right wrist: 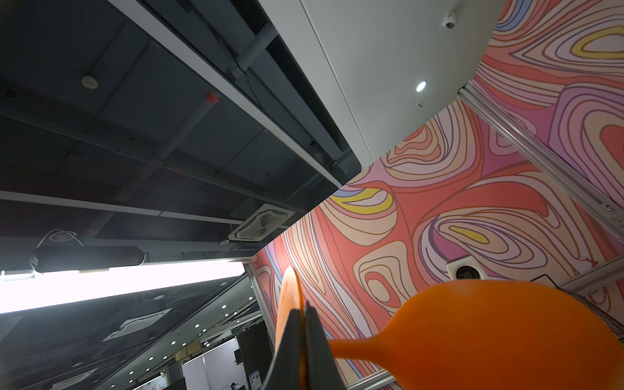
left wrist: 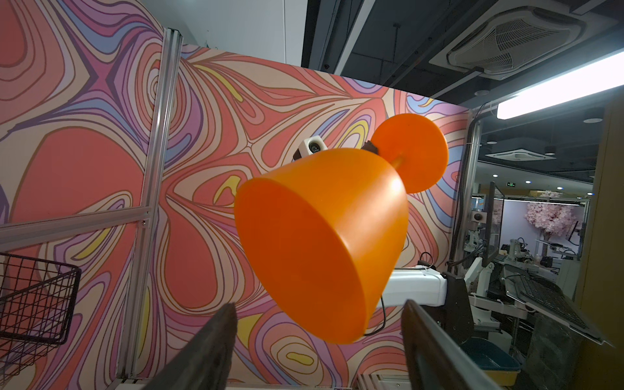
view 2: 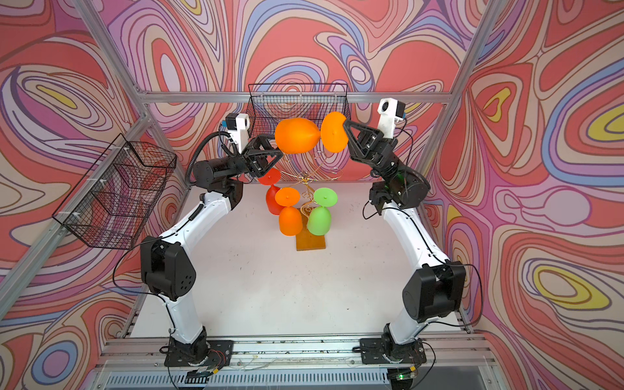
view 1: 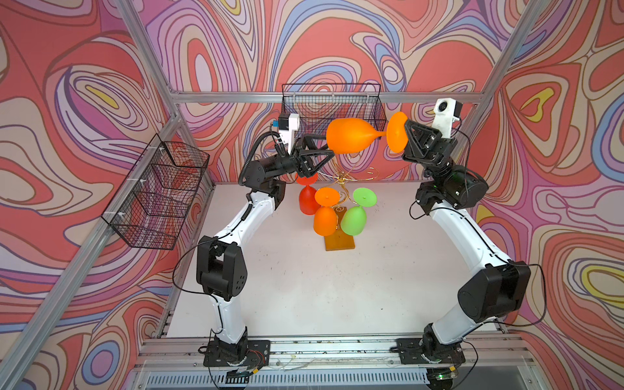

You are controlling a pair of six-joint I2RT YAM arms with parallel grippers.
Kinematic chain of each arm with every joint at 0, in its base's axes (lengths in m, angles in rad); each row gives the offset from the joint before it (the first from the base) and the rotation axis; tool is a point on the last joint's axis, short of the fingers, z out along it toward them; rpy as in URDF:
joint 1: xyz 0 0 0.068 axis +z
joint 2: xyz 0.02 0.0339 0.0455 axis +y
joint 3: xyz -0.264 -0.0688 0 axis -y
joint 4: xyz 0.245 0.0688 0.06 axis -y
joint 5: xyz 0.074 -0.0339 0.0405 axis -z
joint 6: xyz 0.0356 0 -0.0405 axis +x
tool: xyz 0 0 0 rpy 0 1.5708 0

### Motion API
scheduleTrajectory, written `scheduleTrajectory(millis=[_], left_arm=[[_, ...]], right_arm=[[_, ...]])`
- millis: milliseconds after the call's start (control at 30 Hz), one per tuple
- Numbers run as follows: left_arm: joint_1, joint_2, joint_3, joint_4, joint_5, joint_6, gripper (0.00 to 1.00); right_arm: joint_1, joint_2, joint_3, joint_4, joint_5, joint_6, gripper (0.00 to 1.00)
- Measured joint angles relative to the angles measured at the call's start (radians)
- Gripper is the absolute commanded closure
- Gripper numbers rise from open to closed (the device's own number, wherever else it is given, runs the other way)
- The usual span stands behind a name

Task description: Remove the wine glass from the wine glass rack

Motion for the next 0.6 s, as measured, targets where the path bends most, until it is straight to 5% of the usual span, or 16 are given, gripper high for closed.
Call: scheduleTrajectory(millis=[300,600], left_arm=[[-0.019,-0.014,0.0,0.0,0.006,0.014,0.38],[-0.025,-0.053,-0.018,0.0,0.014,0.026,0.63]], right_arm=[[0.0,0.06,-0.006,0.021,0.016,0.019,1.0],[0.002,0.069,-0.005,0.047,0.027,0.031,1.0]])
